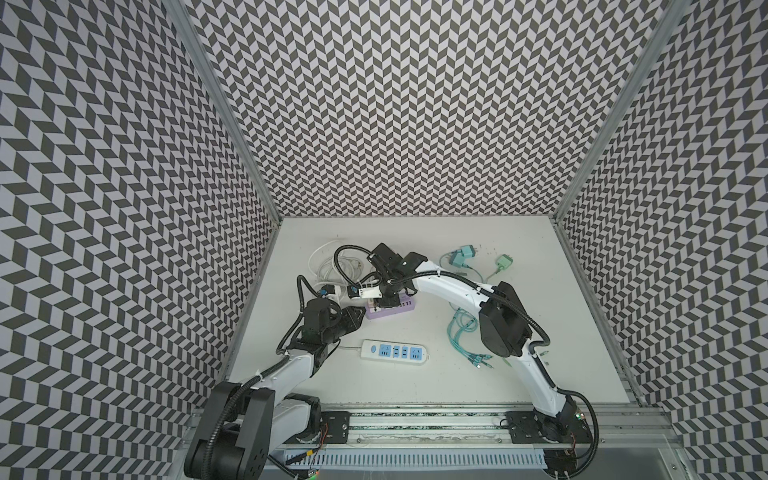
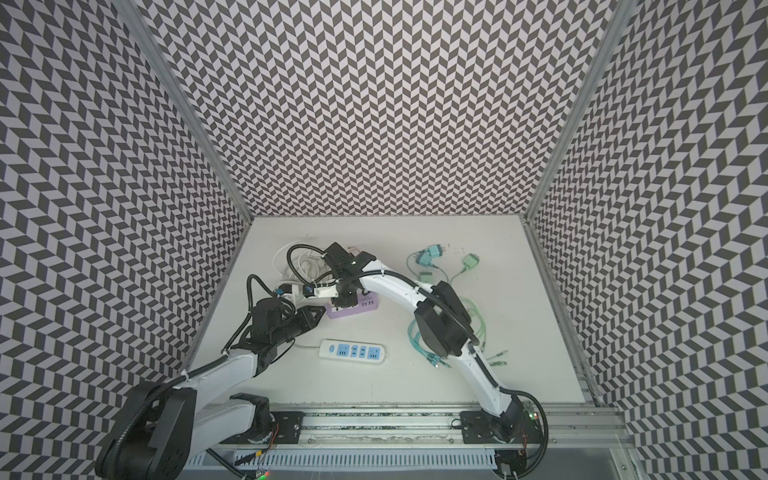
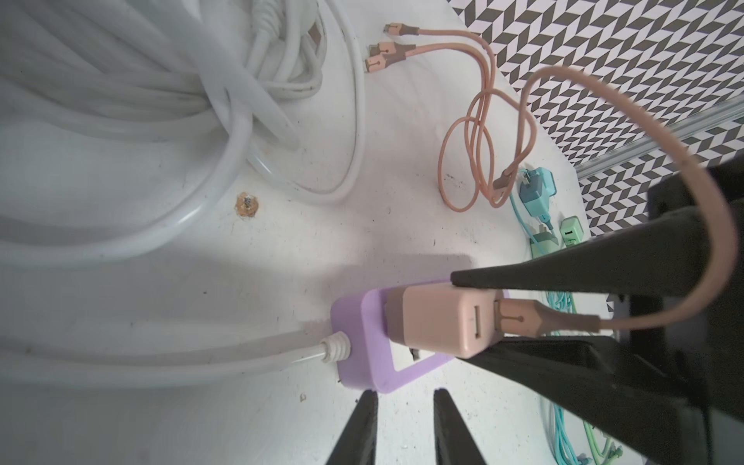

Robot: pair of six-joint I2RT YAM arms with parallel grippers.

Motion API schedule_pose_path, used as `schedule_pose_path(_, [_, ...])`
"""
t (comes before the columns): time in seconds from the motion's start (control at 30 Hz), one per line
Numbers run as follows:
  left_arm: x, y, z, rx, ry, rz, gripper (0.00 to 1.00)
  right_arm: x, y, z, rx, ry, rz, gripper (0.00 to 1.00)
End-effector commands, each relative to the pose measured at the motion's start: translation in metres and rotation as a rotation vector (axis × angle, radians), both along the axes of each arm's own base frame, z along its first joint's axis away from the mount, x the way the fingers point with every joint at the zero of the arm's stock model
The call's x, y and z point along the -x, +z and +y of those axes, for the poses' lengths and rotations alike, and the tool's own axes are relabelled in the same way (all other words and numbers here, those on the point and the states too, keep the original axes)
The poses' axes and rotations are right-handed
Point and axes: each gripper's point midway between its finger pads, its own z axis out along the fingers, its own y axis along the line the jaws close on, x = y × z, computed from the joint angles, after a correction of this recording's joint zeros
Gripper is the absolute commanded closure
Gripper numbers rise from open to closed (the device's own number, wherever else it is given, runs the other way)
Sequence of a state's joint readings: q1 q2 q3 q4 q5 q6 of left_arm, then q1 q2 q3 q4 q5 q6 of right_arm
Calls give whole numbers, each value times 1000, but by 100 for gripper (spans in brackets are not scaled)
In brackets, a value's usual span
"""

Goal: Insert the plug
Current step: 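Lower the pink charger prongs into the purple strip's socket with the right gripper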

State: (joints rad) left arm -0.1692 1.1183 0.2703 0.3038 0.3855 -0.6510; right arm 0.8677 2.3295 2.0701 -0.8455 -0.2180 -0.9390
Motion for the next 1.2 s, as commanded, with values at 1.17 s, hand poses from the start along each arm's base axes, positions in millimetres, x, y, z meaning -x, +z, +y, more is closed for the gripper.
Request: schedule_pose_path(1.17, [23, 20, 24, -14, 118, -57, 69, 36, -51, -22, 78, -85, 289, 89])
